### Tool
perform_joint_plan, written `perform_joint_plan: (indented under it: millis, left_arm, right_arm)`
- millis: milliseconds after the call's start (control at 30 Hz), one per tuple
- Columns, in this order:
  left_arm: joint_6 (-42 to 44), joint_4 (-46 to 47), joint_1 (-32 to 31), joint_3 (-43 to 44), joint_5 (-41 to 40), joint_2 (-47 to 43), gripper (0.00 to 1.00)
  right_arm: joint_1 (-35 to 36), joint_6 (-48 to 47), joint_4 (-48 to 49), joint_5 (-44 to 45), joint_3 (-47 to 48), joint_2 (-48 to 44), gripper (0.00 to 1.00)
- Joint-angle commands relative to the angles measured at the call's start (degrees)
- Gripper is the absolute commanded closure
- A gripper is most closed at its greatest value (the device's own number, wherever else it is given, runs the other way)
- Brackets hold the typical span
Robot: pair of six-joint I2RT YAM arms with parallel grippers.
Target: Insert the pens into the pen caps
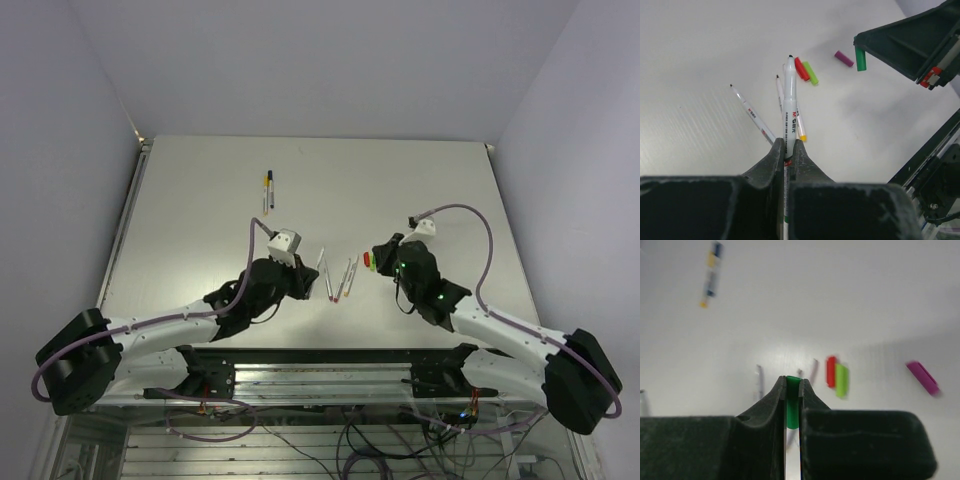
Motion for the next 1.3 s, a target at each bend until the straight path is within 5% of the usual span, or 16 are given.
perform_joint_plan:
  millis: [0,267,600,1267]
  left_arm:
    - [0.1,18.1,0.5,-3.4,3.5,0.0,0.93]
    - [-2.3,35.0,0.7,-3.5,10.3,8.4,0.93]
    - [-4.6,36.8,0.7,-0.8,13.7,12.6,0.93]
    - [-4.6,36.3,0.6,0.0,16.9,12.6,0.93]
  right_arm:
    - [-0.1,-4.4,19.2,-4.3,-5.2,-5.0,1.00]
    - [-0.4,-4.0,43.1,-12.5,-10.1,-3.5,1.00]
    - [-0.6,-1.7,62.5,-16.1,-15.1,-0.1,1.00]
    - [-0.6,-0.1,72.7,-16.0,-15.5,5.6,1.00]
